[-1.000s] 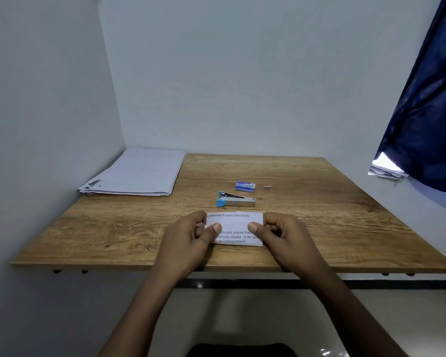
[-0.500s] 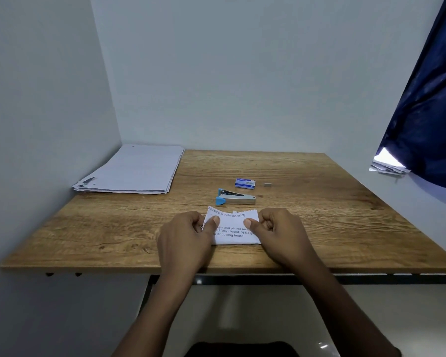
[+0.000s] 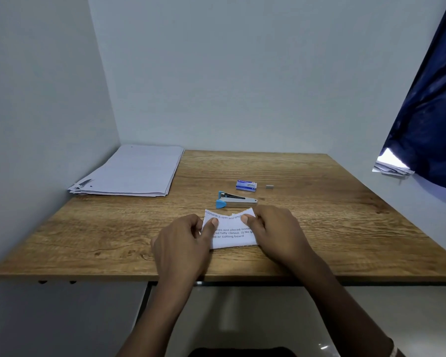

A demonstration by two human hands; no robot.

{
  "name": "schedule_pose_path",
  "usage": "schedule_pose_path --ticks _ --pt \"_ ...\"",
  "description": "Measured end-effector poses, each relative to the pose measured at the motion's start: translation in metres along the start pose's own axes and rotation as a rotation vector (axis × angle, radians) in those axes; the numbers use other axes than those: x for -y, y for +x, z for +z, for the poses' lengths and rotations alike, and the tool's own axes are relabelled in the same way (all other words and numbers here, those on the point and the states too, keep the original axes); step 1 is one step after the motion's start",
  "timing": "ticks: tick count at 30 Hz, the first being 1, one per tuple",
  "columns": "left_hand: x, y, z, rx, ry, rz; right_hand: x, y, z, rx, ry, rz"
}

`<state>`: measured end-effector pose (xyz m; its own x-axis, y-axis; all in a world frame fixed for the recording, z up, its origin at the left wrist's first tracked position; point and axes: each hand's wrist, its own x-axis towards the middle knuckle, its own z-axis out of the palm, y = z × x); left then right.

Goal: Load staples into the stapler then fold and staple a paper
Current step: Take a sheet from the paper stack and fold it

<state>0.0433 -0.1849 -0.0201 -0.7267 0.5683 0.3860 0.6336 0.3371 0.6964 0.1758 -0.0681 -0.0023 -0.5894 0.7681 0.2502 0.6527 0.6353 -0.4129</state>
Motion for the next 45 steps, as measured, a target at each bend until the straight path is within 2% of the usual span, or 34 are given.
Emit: schedule_pose_path --ticks 6,12,19,28,36,40,45 --pt "0.004 0.007 0.001 0.035 0.079 0.006 -0.001 0.006 -0.002 0.025 0.020 -0.041" --pt "0.003 0.010 0.007 0.059 0.242 0.036 0.007 0.016 0.001 0.023 -0.123 -0.066" --pt "-0.001 0.007 0.012 0.064 0.490 0.021 0.001 0.018 0.013 -0.057 -0.137 0.009" --pt "-0.005 0.002 0.015 0.057 0.584 -0.035 -0.001 0.008 0.018 -0.132 -0.233 0.123" --pt "-0.008 0.001 0.011 0.061 0.528 -0.020 0.001 0.011 0.019 -0.113 -0.284 0.168" --pt "-0.006 0.005 0.005 0.129 0.488 -0.008 0.003 0.011 0.020 -0.104 -0.298 0.121" --pt "0.003 0.014 -0.009 0.228 0.305 -0.087 0.000 0.013 0.018 -0.084 -0.227 0.080"
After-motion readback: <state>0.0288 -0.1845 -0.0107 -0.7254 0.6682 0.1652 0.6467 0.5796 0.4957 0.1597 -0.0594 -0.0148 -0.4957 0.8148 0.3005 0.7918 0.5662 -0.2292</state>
